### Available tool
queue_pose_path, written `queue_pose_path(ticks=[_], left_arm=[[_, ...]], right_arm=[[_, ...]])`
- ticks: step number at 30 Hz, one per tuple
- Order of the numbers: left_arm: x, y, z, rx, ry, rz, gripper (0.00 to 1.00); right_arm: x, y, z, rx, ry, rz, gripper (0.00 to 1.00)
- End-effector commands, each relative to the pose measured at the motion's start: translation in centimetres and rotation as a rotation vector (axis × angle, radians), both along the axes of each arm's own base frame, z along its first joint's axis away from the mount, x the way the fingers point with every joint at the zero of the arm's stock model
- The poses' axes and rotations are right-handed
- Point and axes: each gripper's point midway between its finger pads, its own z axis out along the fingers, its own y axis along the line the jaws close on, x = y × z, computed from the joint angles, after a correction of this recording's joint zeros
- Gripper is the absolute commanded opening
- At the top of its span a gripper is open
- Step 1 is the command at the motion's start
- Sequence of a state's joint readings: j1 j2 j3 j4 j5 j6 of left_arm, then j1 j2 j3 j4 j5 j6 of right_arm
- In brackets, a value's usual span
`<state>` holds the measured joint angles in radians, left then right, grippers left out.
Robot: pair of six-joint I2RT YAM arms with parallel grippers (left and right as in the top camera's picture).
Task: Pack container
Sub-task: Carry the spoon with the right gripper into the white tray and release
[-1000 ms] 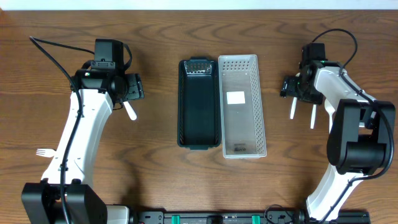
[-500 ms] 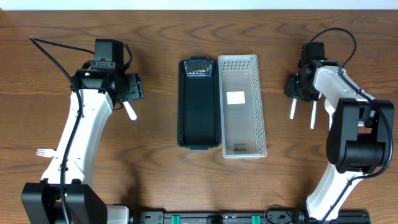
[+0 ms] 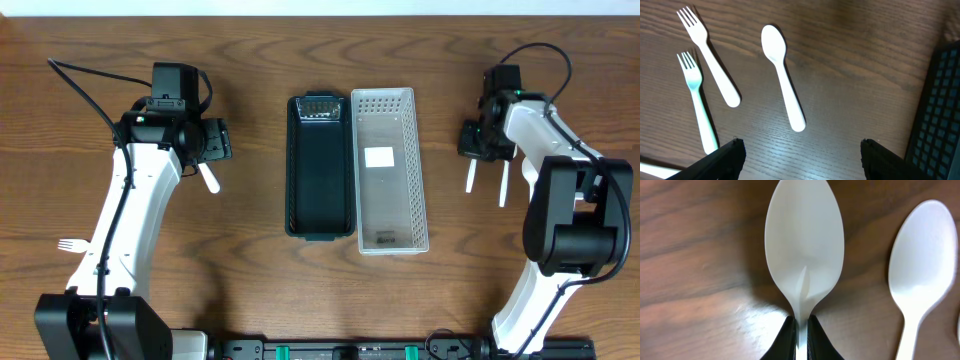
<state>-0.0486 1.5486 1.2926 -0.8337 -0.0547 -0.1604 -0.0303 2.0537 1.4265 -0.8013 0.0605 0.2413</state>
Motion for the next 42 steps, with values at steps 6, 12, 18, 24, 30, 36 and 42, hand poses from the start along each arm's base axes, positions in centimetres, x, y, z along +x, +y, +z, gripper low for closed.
queue_pose_path(ticks=[6,12,18,24,30,36,42], left_arm=[[0.4,-0.1,0.6,-0.002,-0.015,0.003,0.77],[0.4,-0.1,0.6,-0.002,-0.015,0.003,0.77],[0.4,-0.1,0.6,-0.002,-0.015,0.003,0.77],[0.4,-0.1,0.6,-0.002,-0.014,0.003,0.77],[0.4,-0.1,0.6,-0.002,-0.014,0.003,0.77],[0.4,-0.1,0.6,-0.001,-0.014,0.003,0.77],[0.4,-0.1,0.6,-0.002,-0.014,0.003,0.77]], right_arm=[[4.6,7.9,13.6,0.071,-0.270,0.169,0.01],[2.8,15.0,15.5,0.128,-0.281,0.241,0.01],[-0.7,20.1,11.7,0.132,-0.171,0.320,0.01],[-3.7,21.4,6.6,0.094,-0.040,0.375,0.02],[-2.5,20.7,6.9,0.067,-0.081,0.389,0.29],[1.2,20.2,13.1,0.062,-0.253,0.496,0.58],[4.3,12.1,23.6,-0.090,-0.446,0.311,0.78]])
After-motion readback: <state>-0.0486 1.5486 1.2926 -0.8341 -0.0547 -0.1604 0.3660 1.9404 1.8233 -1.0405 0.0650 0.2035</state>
